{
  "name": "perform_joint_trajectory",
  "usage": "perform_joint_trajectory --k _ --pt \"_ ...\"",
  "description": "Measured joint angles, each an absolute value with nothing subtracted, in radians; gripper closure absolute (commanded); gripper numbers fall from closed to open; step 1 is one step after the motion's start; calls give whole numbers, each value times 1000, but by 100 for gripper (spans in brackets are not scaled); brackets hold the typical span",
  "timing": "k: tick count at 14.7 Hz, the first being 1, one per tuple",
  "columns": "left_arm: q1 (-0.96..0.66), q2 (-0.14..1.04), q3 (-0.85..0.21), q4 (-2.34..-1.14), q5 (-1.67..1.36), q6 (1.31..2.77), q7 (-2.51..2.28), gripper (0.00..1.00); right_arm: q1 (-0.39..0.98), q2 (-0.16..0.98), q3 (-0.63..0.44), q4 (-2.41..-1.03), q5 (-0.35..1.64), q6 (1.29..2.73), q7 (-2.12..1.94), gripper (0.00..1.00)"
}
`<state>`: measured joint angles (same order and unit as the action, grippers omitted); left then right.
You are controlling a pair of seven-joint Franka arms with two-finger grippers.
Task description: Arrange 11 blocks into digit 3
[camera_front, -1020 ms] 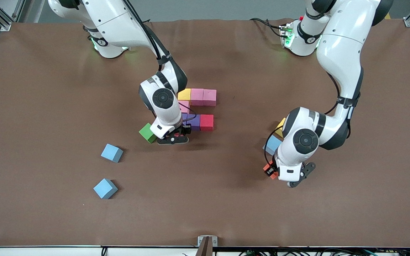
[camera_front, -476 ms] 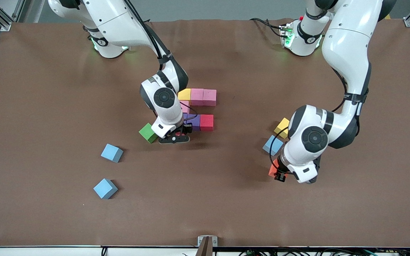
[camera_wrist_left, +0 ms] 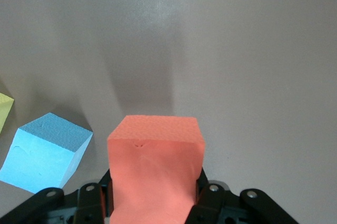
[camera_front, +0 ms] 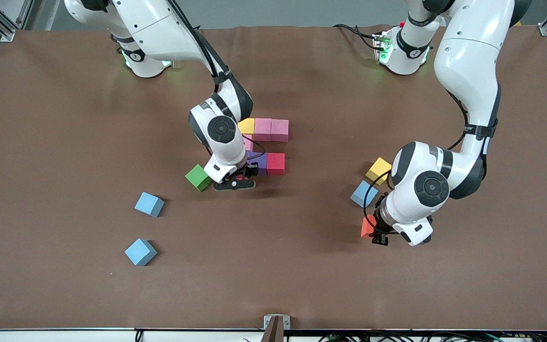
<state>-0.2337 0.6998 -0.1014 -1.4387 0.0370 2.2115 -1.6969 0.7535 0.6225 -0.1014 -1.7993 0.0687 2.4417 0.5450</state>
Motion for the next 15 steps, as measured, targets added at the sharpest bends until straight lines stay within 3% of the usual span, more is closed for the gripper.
perform_joint_trajectory --k 9,11,12,13,15 --pt "-234 700 -102 -1439 37 2212 -1697 64 756 622 -101 -1795 71 2419 545 98" --pt "-234 700 -102 -1439 37 2212 -1697 64 756 622 -101 -1795 71 2418 545 93" --pt "-234 700 -102 -1439 37 2212 -1697 64 756 622 -101 -1795 71 2418 546 83" --pt "-234 700 -102 -1439 37 2212 -1697 64 756 622 -102 -1794 72 2418 547 1" --pt "-233 700 -102 -1439 37 2212 -1697 64 756 623 -103 -1794 74 2417 548 0"
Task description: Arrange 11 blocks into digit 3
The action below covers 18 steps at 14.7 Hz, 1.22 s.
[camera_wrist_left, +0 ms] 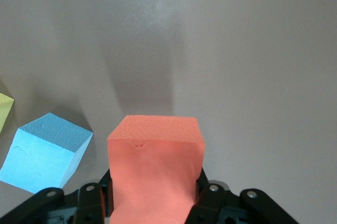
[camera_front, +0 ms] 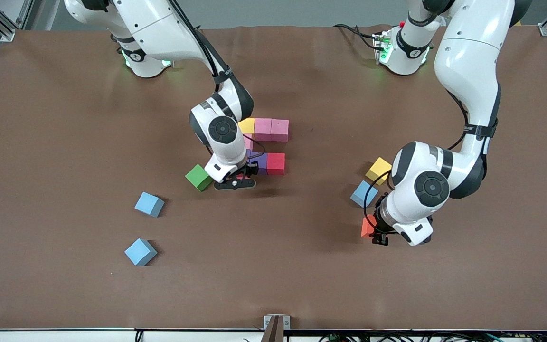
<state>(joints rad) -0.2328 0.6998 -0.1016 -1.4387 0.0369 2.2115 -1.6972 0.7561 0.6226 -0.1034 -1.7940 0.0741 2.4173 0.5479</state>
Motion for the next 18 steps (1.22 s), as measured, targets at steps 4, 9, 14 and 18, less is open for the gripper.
perform_joint_trajectory --k 4,9,14,18 --pt "-232 700 -101 -1439 37 2212 -1697 64 745 623 -112 -1770 74 2417 547 0" --pt "-232 700 -101 -1439 37 2212 -1697 64 734 622 -114 -1735 74 2391 547 0" --pt "-232 700 -101 -1439 37 2212 -1697 64 653 578 -124 -1710 76 2322 563 0" --pt "-232 700 -101 -1439 37 2212 -1697 64 531 467 -130 -1705 76 2189 689 0"
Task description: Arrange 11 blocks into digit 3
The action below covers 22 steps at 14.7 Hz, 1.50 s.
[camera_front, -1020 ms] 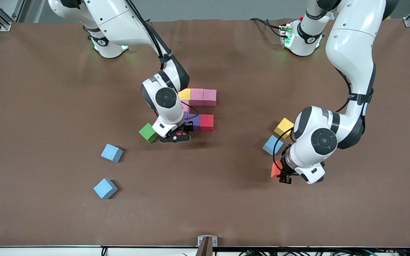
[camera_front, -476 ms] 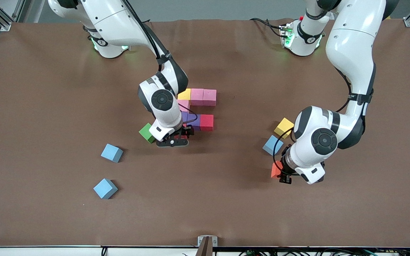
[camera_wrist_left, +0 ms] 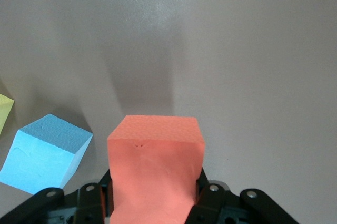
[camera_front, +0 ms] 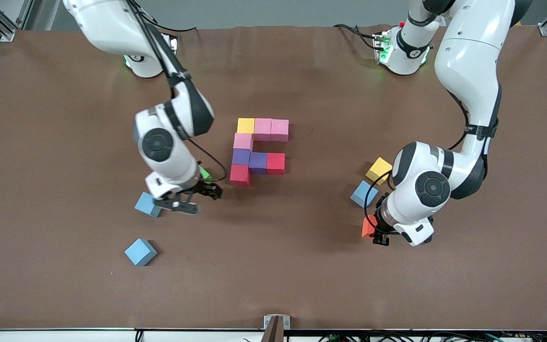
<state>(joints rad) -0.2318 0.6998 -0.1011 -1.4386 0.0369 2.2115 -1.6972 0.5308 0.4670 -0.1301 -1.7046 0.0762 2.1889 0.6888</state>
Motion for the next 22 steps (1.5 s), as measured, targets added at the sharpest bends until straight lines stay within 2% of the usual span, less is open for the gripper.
perform_joint_trajectory --k 5,11,22 --pt "-232 700 -102 -1439 37 2212 -1697 64 403 420 -140 -1706 65 2083 733 0" --pt "-233 700 -102 -1439 37 2212 -1697 64 387 421 -152 -1718 9 2054 883 0" --pt "-233 700 -102 -1440 37 2212 -1697 64 514 425 -137 -1988 61 2381 1104 0"
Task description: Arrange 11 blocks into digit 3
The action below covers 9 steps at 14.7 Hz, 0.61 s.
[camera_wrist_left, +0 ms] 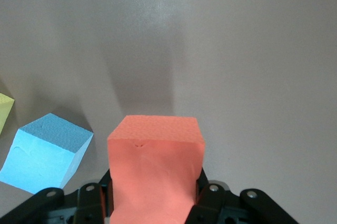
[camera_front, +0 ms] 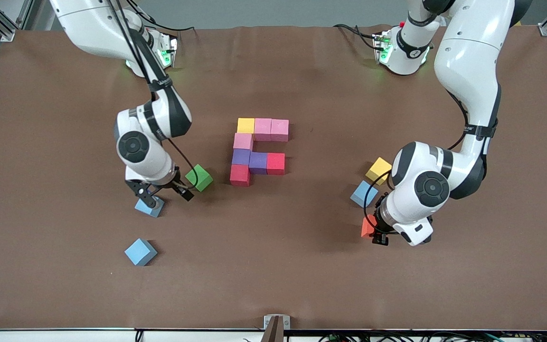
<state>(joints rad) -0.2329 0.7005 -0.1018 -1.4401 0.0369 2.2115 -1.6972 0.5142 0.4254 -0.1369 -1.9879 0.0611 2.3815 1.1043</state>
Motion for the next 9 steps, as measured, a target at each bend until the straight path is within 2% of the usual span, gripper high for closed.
perform_joint_trajectory --k 3,9 --pt "-233 701 -102 -1440 37 2212 -1697 64 544 425 -136 -2048 61 2467 1138 0" --pt "-233 701 -102 -1441 37 2212 -1697 64 563 425 -136 -2077 61 2485 1141 4"
